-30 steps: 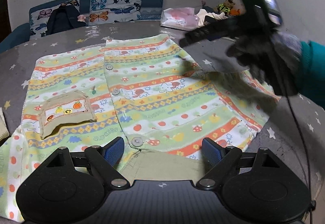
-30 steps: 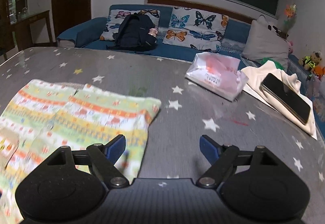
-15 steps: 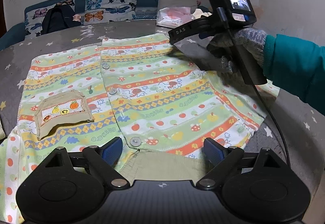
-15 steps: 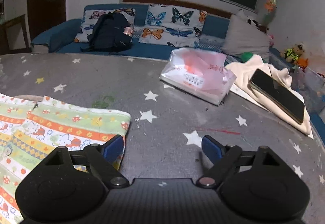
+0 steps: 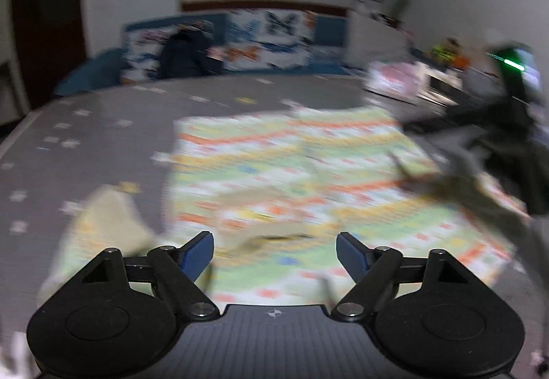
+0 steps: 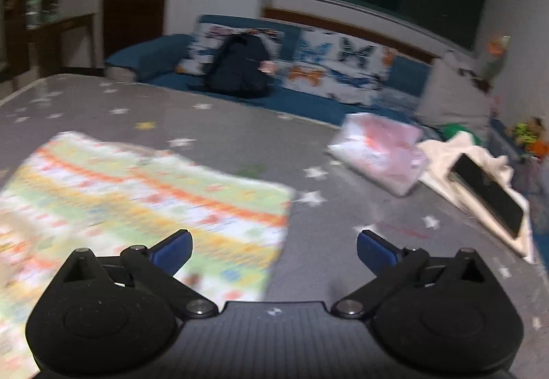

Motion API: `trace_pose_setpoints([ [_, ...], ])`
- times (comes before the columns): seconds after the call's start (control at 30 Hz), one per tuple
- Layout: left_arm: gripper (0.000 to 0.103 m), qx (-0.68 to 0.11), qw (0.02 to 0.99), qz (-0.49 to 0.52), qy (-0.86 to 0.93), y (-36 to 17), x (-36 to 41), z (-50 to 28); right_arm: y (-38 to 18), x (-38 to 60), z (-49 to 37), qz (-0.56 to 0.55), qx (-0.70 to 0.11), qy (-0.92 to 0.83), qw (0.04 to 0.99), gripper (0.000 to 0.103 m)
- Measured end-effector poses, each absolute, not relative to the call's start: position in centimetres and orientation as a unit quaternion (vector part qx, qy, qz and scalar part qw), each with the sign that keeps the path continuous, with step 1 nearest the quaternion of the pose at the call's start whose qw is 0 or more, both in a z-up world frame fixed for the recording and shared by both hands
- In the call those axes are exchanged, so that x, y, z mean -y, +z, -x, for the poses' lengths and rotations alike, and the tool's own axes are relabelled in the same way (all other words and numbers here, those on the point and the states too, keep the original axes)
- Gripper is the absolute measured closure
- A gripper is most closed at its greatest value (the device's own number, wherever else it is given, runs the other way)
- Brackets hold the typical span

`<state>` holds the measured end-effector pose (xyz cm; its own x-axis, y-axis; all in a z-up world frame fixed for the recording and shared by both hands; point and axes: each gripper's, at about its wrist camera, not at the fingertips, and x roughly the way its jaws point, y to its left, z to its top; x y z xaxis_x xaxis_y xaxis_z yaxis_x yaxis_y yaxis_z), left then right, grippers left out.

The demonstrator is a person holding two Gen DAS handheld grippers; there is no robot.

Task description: Fold clothes

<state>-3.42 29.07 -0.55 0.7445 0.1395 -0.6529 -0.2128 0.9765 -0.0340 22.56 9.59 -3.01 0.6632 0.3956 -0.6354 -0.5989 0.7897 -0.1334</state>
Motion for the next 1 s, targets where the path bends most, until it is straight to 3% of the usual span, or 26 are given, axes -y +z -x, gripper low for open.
trace_pose_setpoints([
  [0.27, 0.024, -0.346, 0.924, 0.025, 0.162, -0.1, -34.7, 4.1, -3.6, -10.0, -15.2, 0.168, -0.319, 0.368, 0.857, 0.000],
  [0.4, 0.042, -0.373, 0.916, 0.009, 0.149, -1.5, -35.4, 3.3, -4.9, -10.4, -13.4, 0.172, -0.332, 0.378, 0.847, 0.000],
  [0.53, 0.048, -0.389, 0.911, -0.007, 0.139, -2.7, -35.5, 2.9, -5.7, -10.5, -12.5, 0.174, -0.343, 0.379, 0.841, 0.000],
  [0.67, 0.072, -0.381, 0.915, 0.008, 0.133, -2.5, -36.2, 3.4, -6.0, -10.3, -12.3, 0.175, -0.348, 0.379, 0.839, 0.000],
  [0.7, 0.087, -0.378, 0.916, 0.014, 0.132, -2.3, -36.5, 3.6, -6.1, -10.2, -12.3, 0.176, -0.349, 0.379, 0.839, 0.000],
  [0.73, 0.092, -0.374, 0.918, 0.019, 0.131, -2.2, -36.7, 3.8, -6.2, -10.2, -12.3, 0.176, -0.350, 0.378, 0.839, 0.000],
  [1.0, 0.097, -0.331, 0.919, 0.037, 0.210, -0.8, -39.4, 7.2, -6.5, -10.2, -12.1, 0.174, -0.348, 0.373, 0.842, 0.000],
])
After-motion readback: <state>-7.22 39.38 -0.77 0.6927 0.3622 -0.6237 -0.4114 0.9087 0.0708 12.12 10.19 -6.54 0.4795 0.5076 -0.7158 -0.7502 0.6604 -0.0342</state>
